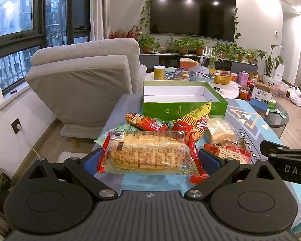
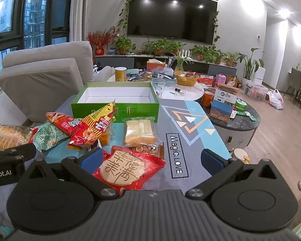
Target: Organize snacks
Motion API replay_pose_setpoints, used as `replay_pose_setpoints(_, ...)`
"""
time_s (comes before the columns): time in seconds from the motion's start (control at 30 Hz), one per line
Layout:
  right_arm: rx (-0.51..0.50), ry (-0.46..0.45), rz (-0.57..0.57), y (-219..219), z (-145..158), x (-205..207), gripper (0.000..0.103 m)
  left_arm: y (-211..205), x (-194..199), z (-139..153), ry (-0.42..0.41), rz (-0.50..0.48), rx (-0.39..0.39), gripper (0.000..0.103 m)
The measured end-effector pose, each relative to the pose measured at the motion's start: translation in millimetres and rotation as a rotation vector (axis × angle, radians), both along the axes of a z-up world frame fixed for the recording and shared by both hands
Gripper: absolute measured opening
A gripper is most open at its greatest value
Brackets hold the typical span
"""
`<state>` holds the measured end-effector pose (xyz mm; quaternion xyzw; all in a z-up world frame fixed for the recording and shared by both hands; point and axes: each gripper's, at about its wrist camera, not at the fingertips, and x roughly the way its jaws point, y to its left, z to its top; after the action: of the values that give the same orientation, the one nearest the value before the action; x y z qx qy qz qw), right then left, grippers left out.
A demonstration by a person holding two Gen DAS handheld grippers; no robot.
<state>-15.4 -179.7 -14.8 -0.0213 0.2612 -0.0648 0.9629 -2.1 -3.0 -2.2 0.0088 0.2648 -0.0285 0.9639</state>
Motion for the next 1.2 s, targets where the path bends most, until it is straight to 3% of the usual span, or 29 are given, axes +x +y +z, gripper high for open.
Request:
replay_pose_setpoints(0.77, 0.001, 0.007, 0.001, -3, -6, 3, 0.075, 1, 3, -10, 0.012, -0.023, -0.013, 0.099)
replay_pose_setpoints(0.93, 0.098, 0.03, -0.002, -27, -9, 15, 0.075, -11, 13, -26, 0.037, -0.094, 0.014, 0.099)
replay_pose_setpoints(1.2, 0.302, 0.14, 0.035, -63, -35, 49, 0.075, -31, 42, -58, 0.136, -0.208, -0.012, 0.098)
